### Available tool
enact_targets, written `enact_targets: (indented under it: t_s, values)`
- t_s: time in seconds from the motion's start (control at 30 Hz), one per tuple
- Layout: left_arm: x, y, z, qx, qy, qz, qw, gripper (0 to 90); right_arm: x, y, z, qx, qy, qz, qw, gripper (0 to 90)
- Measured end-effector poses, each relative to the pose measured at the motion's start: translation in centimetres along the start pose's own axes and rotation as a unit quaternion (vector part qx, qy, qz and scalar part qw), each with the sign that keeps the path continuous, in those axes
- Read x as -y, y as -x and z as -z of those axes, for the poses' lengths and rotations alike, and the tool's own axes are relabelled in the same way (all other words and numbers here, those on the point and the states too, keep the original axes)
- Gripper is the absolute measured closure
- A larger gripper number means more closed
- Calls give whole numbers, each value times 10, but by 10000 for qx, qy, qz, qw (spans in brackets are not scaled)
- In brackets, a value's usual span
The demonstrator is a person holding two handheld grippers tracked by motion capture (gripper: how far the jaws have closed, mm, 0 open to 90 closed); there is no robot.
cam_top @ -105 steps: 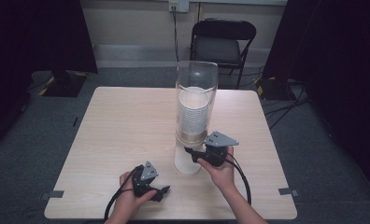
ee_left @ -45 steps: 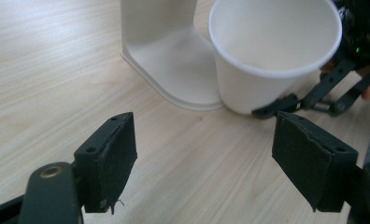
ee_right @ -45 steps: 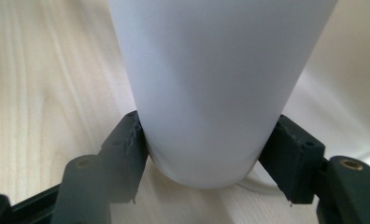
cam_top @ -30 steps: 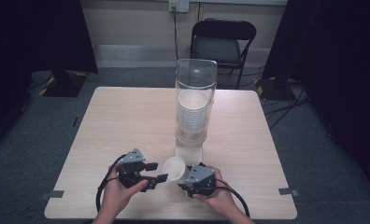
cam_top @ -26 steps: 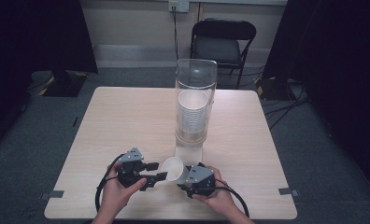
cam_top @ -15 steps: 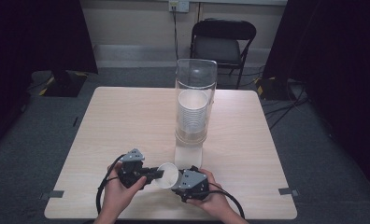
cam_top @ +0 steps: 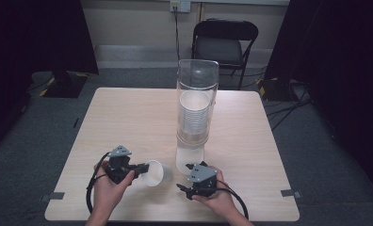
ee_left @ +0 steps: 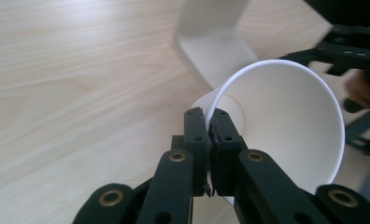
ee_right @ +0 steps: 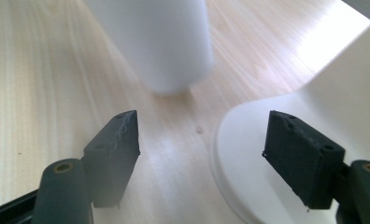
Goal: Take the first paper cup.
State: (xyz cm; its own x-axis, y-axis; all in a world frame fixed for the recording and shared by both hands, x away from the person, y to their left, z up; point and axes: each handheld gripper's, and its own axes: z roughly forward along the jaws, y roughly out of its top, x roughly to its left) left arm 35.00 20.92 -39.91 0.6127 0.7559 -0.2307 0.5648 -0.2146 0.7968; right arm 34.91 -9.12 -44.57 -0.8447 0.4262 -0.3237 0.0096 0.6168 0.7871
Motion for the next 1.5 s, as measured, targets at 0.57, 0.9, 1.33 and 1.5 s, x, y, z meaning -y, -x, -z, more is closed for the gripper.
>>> enact_targets:
  t_s: [0.57,0.9,1.33,1.5]
  values:
    - [2,-21,7,-557,206,173,9981,654,7,15,7,148,48,-391,9991,262]
    - [3,-20,10,-249,539,-53,9982,326,13,24,14,303,32,-610,9977,262]
    - [4,-23,28,-196,384,-240,9988,248,19,40,22,517,39,-1103,9925,253]
    - [10,-26,32,-29,375,-354,9987,188,21,47,25,694,12,-1301,9891,243]
